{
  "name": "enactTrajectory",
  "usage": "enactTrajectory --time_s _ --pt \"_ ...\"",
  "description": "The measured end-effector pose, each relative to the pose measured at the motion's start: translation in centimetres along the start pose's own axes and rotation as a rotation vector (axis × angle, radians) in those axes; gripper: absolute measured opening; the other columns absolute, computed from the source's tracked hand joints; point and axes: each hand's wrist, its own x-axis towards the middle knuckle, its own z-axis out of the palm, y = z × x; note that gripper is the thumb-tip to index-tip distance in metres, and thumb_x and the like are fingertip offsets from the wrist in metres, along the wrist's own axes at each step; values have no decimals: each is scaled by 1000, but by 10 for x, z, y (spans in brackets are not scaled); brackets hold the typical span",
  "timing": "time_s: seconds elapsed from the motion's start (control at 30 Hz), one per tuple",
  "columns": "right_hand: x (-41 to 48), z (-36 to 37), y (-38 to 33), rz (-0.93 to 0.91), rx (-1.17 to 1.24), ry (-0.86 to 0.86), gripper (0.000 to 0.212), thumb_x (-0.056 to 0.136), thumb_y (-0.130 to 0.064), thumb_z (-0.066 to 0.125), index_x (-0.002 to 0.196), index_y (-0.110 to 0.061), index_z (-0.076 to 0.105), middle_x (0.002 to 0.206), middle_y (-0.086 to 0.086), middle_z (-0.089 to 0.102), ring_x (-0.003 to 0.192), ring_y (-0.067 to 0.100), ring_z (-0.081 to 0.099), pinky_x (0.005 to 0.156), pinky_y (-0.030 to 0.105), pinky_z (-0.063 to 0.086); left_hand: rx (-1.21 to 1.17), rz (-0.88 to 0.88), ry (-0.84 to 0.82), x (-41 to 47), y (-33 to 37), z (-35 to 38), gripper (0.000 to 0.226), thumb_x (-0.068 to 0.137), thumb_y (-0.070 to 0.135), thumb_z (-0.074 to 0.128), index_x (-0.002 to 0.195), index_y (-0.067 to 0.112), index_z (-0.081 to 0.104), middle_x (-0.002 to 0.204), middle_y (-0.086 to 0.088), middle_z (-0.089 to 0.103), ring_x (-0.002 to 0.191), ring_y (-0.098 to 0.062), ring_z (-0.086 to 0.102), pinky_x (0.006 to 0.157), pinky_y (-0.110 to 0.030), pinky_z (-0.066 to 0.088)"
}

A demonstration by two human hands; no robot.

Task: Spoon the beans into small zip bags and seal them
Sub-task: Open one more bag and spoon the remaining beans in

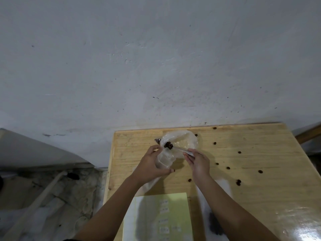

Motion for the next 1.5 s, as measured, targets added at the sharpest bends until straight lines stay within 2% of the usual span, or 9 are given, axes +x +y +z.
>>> enactTrajectory --time_s 0.2,0.37,0.57,0.8,0.87,1.03,1.27,1.37,1.5 --pt "-1 2 -7 17 36 1 18 95 -2 48 84 0 62 83 14 64 75 22 65 68 22 57 25 -17 53 -1 3 -4 105 51 67 69 137 12 45 137 13 31 121 -5 41 98 -23 38" --pt "-3 -7 -17 -55 -19 -9 20 95 -3 47 83 -1 62 83 15 65 73 22 65 65 19 57 83 -2 122 0 2 0 94 65 46 81 140 10 39 140 11 28 121 -3 36 97 -18 32" --pt "-7 -22 -32 -113 -76 -1 19 94 -2 46 86 1 63 82 14 65 74 23 67 73 25 56 145 -27 175 2 7 8 114 49 76 56 140 10 38 142 10 27 115 -1 32 105 -41 36" --pt "-17 -28 -50 -216 -119 -45 22 90 1 49 75 1 65 76 15 64 60 19 67 57 18 56 210 -33 187 5 7 13 112 49 73 50 141 11 37 144 6 27 124 -15 39 103 -42 37" --pt "-21 -27 -50 -273 -188 -101 21 91 0 49 79 3 66 78 18 64 57 16 67 56 18 55 212 -26 188 6 7 14 112 49 74 50 141 11 38 144 5 28 125 -15 39 103 -42 37" --pt "-37 -18 -44 -457 -503 -348 21 94 -6 49 85 -3 68 86 17 69 73 19 69 67 19 56 238 -8 184 4 7 16 112 50 77 50 140 10 39 144 4 28 125 -14 39 104 -37 36" --pt "-30 -32 -50 -761 -551 -136 28 96 -6 46 81 -23 63 77 -3 66 70 8 64 68 20 53 250 -7 193 3 8 10 113 51 77 49 141 9 37 145 2 28 126 -16 40 103 -42 38" --pt "-22 -37 -39 -832 -696 -114 21 97 -8 44 89 -18 61 81 -1 62 77 12 61 71 21 48 241 -4 201 2 7 10 113 51 76 49 141 8 37 144 3 28 126 -15 40 103 -41 37" --pt "-21 -37 -17 -919 -878 -166 22 98 -6 40 100 -9 62 89 -1 56 73 -1 50 66 5 38 230 8 199 -2 8 12 114 50 78 48 140 9 38 143 4 28 123 -12 41 103 -42 38"
